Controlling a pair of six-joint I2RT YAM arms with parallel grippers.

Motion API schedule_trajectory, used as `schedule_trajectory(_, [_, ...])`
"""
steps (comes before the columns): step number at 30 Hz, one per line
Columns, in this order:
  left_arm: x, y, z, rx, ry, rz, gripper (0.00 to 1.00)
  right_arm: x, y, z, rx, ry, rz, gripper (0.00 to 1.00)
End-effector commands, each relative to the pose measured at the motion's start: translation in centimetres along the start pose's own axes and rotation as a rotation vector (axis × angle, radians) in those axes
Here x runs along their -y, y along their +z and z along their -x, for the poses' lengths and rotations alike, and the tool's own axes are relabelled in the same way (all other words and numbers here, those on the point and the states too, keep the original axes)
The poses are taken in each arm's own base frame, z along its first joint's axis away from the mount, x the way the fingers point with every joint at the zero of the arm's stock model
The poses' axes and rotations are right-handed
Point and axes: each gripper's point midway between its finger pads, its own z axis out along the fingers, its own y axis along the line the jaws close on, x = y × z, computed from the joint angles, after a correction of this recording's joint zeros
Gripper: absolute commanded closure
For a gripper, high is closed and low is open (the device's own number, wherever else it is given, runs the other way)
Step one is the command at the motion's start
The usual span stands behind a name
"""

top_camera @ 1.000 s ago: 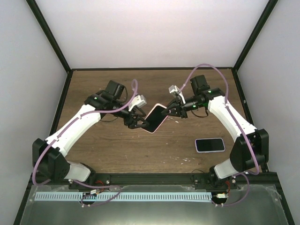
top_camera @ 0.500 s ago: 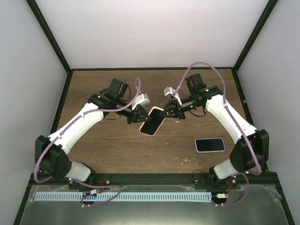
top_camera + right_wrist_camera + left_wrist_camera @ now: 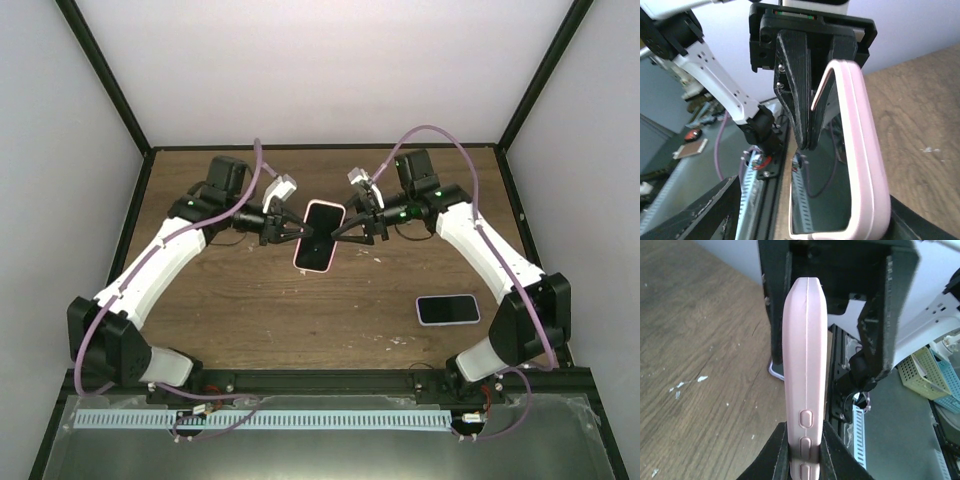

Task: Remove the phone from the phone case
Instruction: Adjust the phone, then remove the phone case from the phone.

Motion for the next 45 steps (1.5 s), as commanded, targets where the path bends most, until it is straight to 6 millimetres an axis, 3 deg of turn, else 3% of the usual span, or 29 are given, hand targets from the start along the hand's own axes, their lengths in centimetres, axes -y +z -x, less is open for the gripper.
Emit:
schedule_trajectory(1, [3.5,-1.5,2.6,0.110,0.113,-0.090,1.00,-0.7,0.0,2.1,0.064,0.087,0.106,0.41])
schedule_trajectory(3, [3.3,-1.5,2.3,0.111,0.108,-0.085,1.00,-0.7,0.0,2.7,0.072,0.101,0.124,0.45])
schedule_trajectory(9, [3.0,-1.5,2.0,0.118,0.115,-0.052,1.00,-0.7,0.0,3.3,0.082,0.153,0.155,0.73])
schedule_trajectory(16, [2.9,-1.2,1.5,0.111,0.111,-0.047,1.00,-0.3,0.5,3.4,0.079,0.180,0.160,0.82])
schedule_trajectory(19, [2.9,-1.2,1.4,0.109,0.112,-0.042,1.00,-0.2,0.5,3.3,0.077,0.183,0.143,0.92])
schedule_trajectory(21, [2.7,-1.2,1.4,0.108,0.102,-0.032,0.89,-0.2,0.5,3.3,0.077,0.187,0.140,0.99])
schedule_trajectory(24, [2.0,-1.6,0.9,0.097,0.078,0.013,0.65,-0.3,0.3,3.4,0.080,0.196,0.143,0.99])
schedule_trajectory(27, [1.3,-2.3,-0.6,0.061,0.051,0.042,0.52,-0.3,0.0,3.7,0.086,0.196,0.142,0.99])
schedule_trajectory(34, [1.4,-3.0,-4.9,-0.019,-0.013,0.045,0.48,-0.8,-0.5,4.0,0.094,0.187,0.181,0.99])
schedule_trajectory(45, [2.2,-2.9,-6.6,0.002,-0.012,0.023,0.48,-0.1,-0.9,3.5,0.098,0.194,0.124,0.99])
